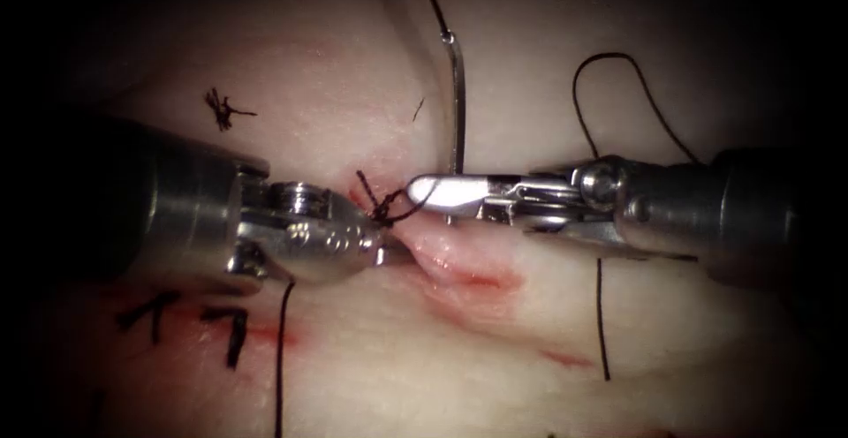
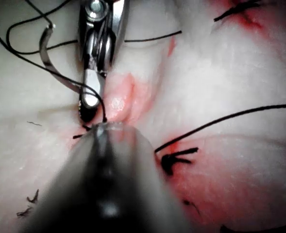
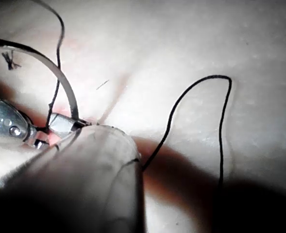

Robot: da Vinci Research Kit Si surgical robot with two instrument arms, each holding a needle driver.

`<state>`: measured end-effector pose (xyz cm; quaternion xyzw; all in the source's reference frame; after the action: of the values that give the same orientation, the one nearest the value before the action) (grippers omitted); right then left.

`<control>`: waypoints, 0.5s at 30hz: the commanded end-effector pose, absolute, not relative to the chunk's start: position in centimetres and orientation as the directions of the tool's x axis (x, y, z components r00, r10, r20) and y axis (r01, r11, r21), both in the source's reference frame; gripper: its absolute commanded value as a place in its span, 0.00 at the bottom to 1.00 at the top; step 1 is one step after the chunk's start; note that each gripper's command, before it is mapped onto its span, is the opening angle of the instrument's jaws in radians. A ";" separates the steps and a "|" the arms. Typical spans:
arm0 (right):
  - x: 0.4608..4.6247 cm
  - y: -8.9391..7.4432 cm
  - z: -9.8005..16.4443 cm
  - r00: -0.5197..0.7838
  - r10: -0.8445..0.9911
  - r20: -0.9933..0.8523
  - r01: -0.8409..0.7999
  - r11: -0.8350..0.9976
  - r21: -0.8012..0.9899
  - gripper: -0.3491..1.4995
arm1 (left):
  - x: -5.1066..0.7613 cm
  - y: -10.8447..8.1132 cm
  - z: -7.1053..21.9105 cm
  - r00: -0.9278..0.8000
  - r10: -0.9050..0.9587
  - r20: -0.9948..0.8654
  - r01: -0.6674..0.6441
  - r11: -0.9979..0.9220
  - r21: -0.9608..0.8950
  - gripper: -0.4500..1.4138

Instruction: Wound Closure

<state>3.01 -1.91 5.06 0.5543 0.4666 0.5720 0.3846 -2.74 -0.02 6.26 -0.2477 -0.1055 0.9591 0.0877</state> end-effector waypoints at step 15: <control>2.64 -0.3 5.8 -0.371 0.909 -0.191 -0.194 0.126 0.973 0.99 | -2.81 -0.1 6.3 -0.862 0.221 -0.456 -0.117 -0.962 -0.245 0.00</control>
<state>2.54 -0.35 5.75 0.2956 0.5871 0.5831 0.4774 -2.76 -0.06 6.24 -0.2472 -0.1053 0.9591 0.0887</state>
